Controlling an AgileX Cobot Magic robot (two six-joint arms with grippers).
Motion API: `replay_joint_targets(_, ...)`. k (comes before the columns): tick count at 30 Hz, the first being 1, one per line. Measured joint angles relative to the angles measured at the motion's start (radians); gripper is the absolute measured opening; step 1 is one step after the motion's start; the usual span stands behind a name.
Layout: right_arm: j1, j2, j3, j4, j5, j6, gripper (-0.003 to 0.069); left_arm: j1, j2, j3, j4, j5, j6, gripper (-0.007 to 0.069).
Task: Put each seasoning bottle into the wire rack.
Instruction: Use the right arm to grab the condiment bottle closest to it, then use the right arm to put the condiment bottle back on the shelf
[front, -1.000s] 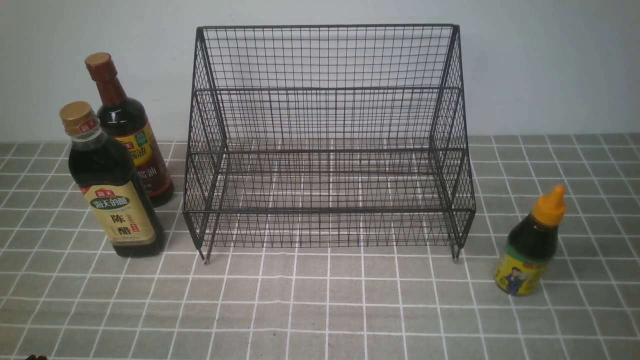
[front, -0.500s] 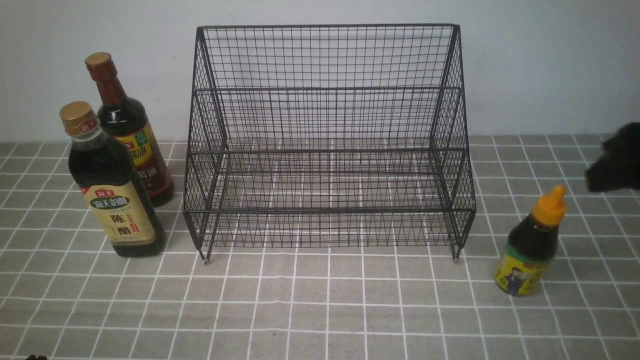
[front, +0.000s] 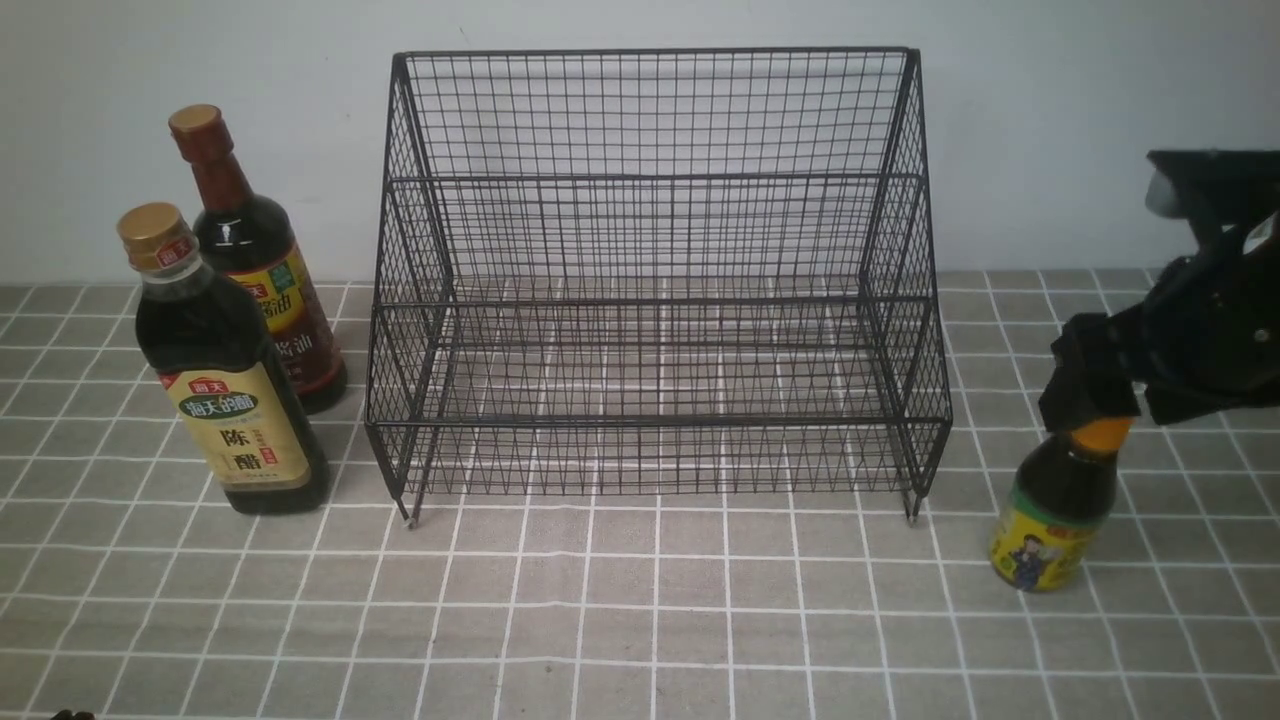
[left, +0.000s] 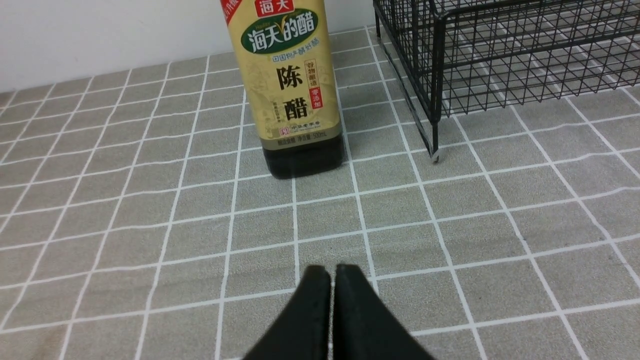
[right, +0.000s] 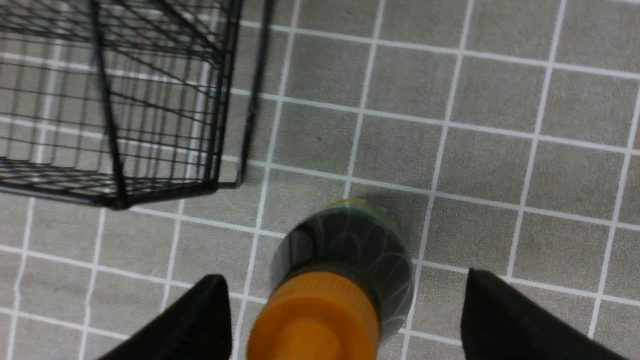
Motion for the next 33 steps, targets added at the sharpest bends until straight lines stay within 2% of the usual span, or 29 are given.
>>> replay_joint_targets(2,0.0,0.011,0.0,-0.007,-0.001,0.0,0.0486,0.0,0.0,0.0,0.0,0.0,0.0,-0.0006)
replay_joint_targets(5,0.0,0.017,0.0,-0.009,-0.002,0.0,0.0294,0.0,0.0,0.0,0.0,0.0,0.0,-0.0006)
replay_joint_targets(6,0.0,0.017,-0.001,-0.011,-0.003,0.0,0.0282,0.0,0.0,0.0,0.0,0.0,0.0,-0.0006)
replay_joint_targets(13,0.0,-0.006,-0.054,-0.074,0.095,0.0,0.0298,0.0,0.0,0.0,0.0,0.0,0.0,-0.0006)
replay_joint_targets(20,0.004,-0.146,-0.249,-0.07,0.248,0.0,0.0298,0.0,0.0,0.0,0.0,0.0,0.0,-0.0006)
replay_joint_targets(25,0.101,-0.165,-0.426,-0.07,0.284,0.0,0.0298,0.0,0.0,0.0,0.0,0.0,0.0,-0.0006)
replay_joint_targets(30,0.247,-0.08,-0.554,-0.064,0.29,0.0,0.0298,0.0,0.0,0.0,0.0,0.0,0.0,-0.0006)
replay_joint_targets(33,0.299,-0.01,-0.601,-0.074,0.29,0.004,0.0298,0.0,0.0,0.0,0.0,0.0,0.0,-0.0006)
